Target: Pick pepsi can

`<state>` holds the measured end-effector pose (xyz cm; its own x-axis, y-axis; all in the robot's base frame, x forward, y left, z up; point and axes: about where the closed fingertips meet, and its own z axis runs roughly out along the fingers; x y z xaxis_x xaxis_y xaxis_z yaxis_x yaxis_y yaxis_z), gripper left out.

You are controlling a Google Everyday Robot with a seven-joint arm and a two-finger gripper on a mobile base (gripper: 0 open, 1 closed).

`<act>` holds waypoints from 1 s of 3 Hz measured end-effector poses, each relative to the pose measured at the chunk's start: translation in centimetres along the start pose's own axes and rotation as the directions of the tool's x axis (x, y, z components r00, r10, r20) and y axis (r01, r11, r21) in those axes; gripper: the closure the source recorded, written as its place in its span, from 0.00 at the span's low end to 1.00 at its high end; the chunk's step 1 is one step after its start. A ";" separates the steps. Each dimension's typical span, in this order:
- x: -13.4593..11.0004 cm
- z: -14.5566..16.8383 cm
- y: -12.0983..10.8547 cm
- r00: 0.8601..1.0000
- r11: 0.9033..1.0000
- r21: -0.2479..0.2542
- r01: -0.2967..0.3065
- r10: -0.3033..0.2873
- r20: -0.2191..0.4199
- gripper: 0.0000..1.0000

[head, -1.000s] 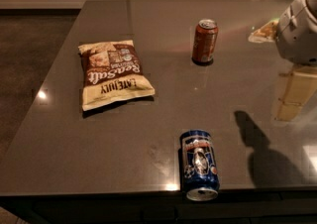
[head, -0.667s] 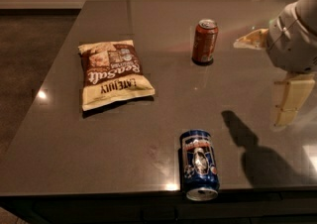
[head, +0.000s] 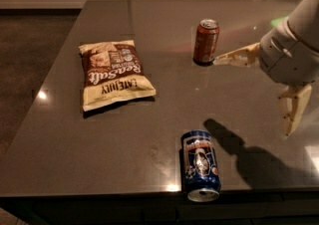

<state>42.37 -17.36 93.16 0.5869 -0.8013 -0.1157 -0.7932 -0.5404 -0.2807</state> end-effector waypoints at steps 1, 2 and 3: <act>-2.4 0.8 1.6 0.979 0.978 -0.054 0.201 -0.199 0.039 0.00; -5.0 2.2 3.7 0.918 0.914 -0.093 0.396 -0.391 0.069 0.00; -7.1 4.3 5.4 0.825 0.816 -0.127 0.565 -0.556 0.097 0.00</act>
Offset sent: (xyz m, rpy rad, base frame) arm -0.0944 0.0361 -0.0564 -0.1652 0.0072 0.7815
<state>34.60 -13.46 88.36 0.9414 -0.3359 -0.0318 -0.3362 -0.9258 -0.1729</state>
